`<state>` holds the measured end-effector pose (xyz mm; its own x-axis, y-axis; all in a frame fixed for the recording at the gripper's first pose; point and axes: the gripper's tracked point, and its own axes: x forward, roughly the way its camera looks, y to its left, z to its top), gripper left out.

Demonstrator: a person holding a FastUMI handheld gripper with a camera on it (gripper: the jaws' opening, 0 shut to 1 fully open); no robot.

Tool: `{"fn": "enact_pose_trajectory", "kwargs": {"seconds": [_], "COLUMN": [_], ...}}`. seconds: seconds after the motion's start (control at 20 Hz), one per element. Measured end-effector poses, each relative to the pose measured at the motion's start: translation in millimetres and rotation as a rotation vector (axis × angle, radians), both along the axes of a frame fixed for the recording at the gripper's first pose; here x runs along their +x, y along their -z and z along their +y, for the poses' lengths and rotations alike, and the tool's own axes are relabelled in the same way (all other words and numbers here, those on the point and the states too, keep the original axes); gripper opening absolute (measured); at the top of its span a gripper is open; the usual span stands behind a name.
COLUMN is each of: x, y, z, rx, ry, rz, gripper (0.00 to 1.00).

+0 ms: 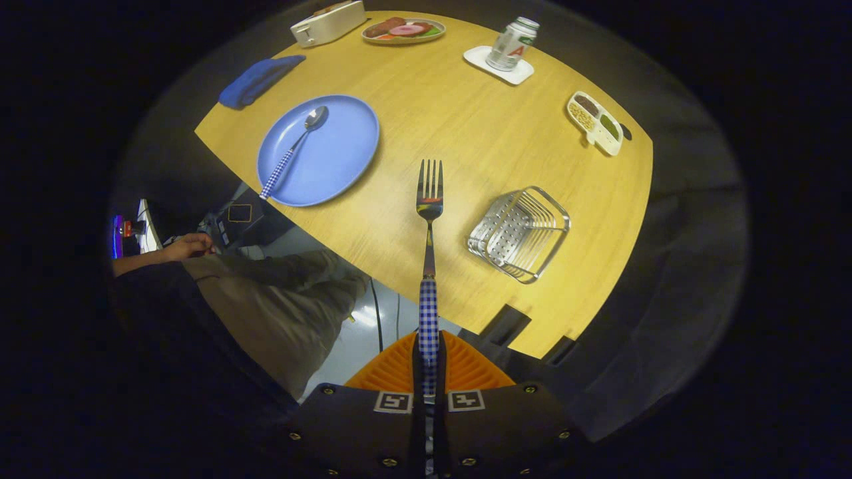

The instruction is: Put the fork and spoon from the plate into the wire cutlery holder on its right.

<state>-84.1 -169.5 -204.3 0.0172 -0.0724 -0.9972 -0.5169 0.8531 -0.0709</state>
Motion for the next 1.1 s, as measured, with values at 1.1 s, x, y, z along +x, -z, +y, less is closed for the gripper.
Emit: {"fn": "enact_pose_trajectory", "kwargs": {"seconds": [1.1], "x": [45], "y": [28], "z": [-75], "rx": [-0.134], "ry": [0.068], "rz": [0.354], "gripper": [0.05]}}
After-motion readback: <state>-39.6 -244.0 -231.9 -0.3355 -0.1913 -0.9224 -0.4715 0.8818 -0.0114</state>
